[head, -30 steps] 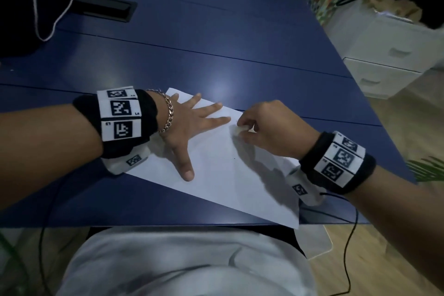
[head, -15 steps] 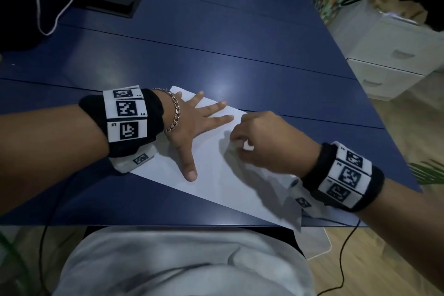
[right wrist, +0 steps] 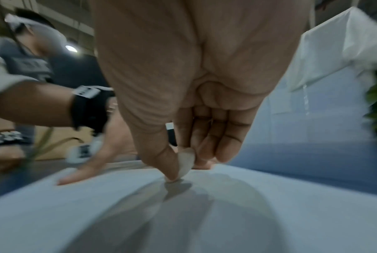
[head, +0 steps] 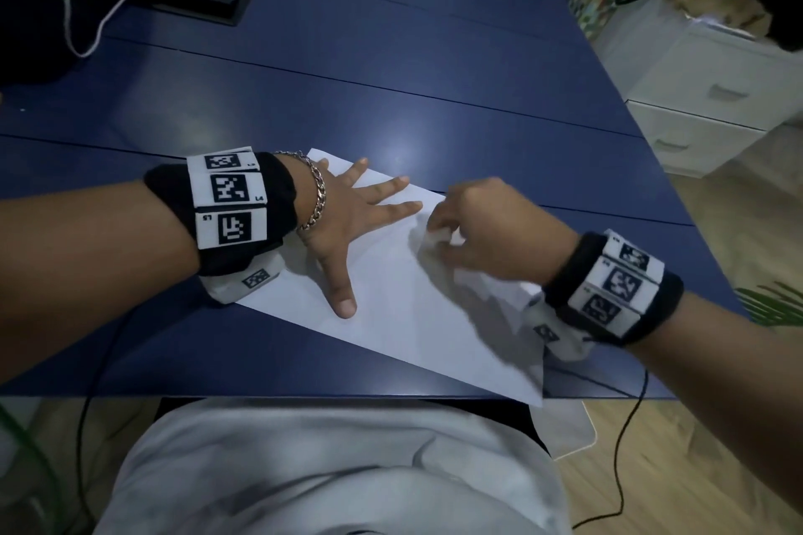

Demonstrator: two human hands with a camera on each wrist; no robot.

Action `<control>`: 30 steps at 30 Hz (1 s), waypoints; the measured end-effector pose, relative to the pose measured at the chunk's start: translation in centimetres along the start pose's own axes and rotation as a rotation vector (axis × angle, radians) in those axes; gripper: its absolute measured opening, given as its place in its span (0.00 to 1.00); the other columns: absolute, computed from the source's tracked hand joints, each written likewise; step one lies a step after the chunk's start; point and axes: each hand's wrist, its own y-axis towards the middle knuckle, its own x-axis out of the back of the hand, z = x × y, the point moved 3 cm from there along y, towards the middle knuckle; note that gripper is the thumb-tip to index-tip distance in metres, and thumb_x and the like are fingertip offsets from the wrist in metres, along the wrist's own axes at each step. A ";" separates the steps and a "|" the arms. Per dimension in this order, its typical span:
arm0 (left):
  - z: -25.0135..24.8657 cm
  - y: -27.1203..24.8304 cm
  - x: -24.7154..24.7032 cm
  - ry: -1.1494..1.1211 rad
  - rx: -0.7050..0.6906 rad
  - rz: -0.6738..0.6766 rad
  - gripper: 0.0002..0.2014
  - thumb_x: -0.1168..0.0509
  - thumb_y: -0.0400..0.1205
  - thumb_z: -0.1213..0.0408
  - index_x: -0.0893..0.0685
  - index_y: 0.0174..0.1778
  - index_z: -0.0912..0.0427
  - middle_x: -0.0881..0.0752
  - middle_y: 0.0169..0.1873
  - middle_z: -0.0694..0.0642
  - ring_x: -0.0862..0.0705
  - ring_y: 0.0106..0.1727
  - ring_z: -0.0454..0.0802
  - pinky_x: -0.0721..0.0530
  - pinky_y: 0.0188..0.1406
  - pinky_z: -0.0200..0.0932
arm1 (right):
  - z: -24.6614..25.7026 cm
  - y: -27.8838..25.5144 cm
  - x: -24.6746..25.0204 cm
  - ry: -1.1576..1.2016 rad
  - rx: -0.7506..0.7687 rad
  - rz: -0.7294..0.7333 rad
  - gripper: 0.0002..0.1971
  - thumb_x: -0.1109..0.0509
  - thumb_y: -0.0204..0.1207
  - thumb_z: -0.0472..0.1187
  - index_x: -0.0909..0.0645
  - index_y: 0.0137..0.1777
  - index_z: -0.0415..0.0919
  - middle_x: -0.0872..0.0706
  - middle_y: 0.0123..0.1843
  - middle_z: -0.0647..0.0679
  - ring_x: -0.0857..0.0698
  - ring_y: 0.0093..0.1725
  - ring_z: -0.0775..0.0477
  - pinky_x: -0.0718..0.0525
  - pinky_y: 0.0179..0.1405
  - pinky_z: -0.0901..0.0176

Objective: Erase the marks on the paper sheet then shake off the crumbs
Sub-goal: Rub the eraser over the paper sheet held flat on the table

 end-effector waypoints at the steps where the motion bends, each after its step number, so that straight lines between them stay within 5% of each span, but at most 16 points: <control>1: 0.0 -0.1 0.0 0.001 0.000 0.000 0.82 0.27 0.41 0.13 0.83 0.77 0.22 0.84 0.82 0.36 0.77 0.88 0.66 0.55 0.82 0.86 | -0.9 0.4 0.4 0.004 -0.040 -0.033 0.07 0.27 0.73 0.45 0.09 0.48 0.46 0.14 0.43 0.51 0.14 0.44 0.43 0.13 0.44 0.48; 4: 0.0 -0.2 0.2 0.004 0.004 -0.005 0.82 0.25 0.43 0.14 0.82 0.78 0.22 0.84 0.82 0.36 0.77 0.88 0.65 0.57 0.83 0.86 | -0.3 0.0 0.0 0.008 -0.032 -0.077 0.08 0.27 0.72 0.44 0.10 0.48 0.45 0.14 0.44 0.49 0.14 0.44 0.42 0.14 0.44 0.48; 8: -0.1 -0.4 0.1 0.011 -0.005 -0.024 0.82 0.23 0.46 0.16 0.81 0.79 0.23 0.83 0.83 0.36 0.77 0.88 0.65 0.59 0.83 0.85 | 3.1 -2.3 -1.1 0.058 0.119 0.048 0.05 0.29 0.72 0.47 0.15 0.39 0.47 0.18 0.38 0.53 0.18 0.38 0.48 0.16 0.42 0.46; 11: -0.3 -0.9 0.3 0.017 -0.045 -0.074 0.80 0.23 0.50 0.17 0.79 0.81 0.24 0.80 0.85 0.39 0.73 0.89 0.67 0.57 0.84 0.83 | 0.4 -3.4 0.9 0.175 0.015 -0.169 0.05 0.23 0.73 0.43 0.10 0.48 0.52 0.17 0.40 0.58 0.18 0.38 0.59 0.15 0.45 0.54; 14: -0.7 -2.3 0.5 0.044 -0.117 -0.227 0.74 0.23 0.59 0.20 0.73 0.85 0.27 0.73 0.90 0.46 0.68 0.91 0.65 0.59 0.88 0.74 | -3.2 -6.8 2.4 0.258 -0.165 -0.404 0.07 0.20 0.76 0.42 0.09 0.51 0.55 0.14 0.41 0.56 0.15 0.41 0.57 0.17 0.46 0.61; 16: -0.4 -3.8 0.4 -0.011 -0.122 -0.345 0.66 0.25 0.66 0.23 0.65 0.89 0.28 0.64 0.93 0.49 0.61 0.92 0.60 0.55 0.90 0.64 | -4.1 -9.4 1.8 0.338 -0.240 -0.405 0.08 0.20 0.77 0.44 0.10 0.51 0.59 0.13 0.43 0.57 0.13 0.43 0.56 0.16 0.45 0.62; 18: 0.8 -5.2 0.0 -0.138 -0.062 -0.429 0.55 0.28 0.74 0.26 0.53 0.92 0.32 0.44 0.92 0.51 0.43 0.91 0.56 0.37 0.87 0.54 | -4.2 -11.4 0.2 0.412 -0.277 -0.391 0.10 0.20 0.77 0.46 0.11 0.54 0.62 0.12 0.45 0.60 0.12 0.46 0.57 0.18 0.46 0.70; 20: 1.7 -6.3 -0.6 -0.167 0.056 -0.461 0.48 0.33 0.75 0.25 0.41 0.90 0.37 0.27 0.83 0.47 0.27 0.82 0.53 0.23 0.77 0.55 | -3.9 -12.6 -1.4 0.426 -0.296 -0.368 0.09 0.19 0.76 0.47 0.10 0.54 0.60 0.12 0.44 0.62 0.13 0.48 0.58 0.20 0.47 0.74; 22: 1.4 -6.6 -1.5 -0.118 0.127 -0.426 0.46 0.38 0.75 0.21 0.33 0.87 0.38 0.22 0.79 0.45 0.23 0.79 0.52 0.20 0.73 0.56 | -3.4 -13.1 -2.6 0.388 -0.301 -0.322 0.08 0.18 0.76 0.47 0.09 0.53 0.58 0.13 0.44 0.65 0.14 0.50 0.59 0.21 0.46 0.75; 26: -0.4 -5.9 -2.6 -0.083 0.150 -0.300 0.45 0.38 0.74 0.22 0.36 0.87 0.35 0.33 0.87 0.48 0.27 0.83 0.54 0.19 0.73 0.58 | -2.2 -12.9 -4.2 0.299 -0.296 -0.273 0.07 0.20 0.77 0.46 0.10 0.51 0.61 0.14 0.45 0.64 0.15 0.45 0.59 0.17 0.39 0.66; 30: 0.3 -4.8 -1.4 -0.107 0.128 -0.237 0.48 0.31 0.80 0.31 0.51 0.92 0.34 0.55 0.94 0.51 0.43 0.92 0.55 0.35 0.87 0.55 | -0.7 -13.0 -4.9 0.284 -0.290 -0.279 0.06 0.24 0.78 0.47 0.14 0.52 0.59 0.16 0.48 0.65 0.13 0.43 0.55 0.12 0.40 0.51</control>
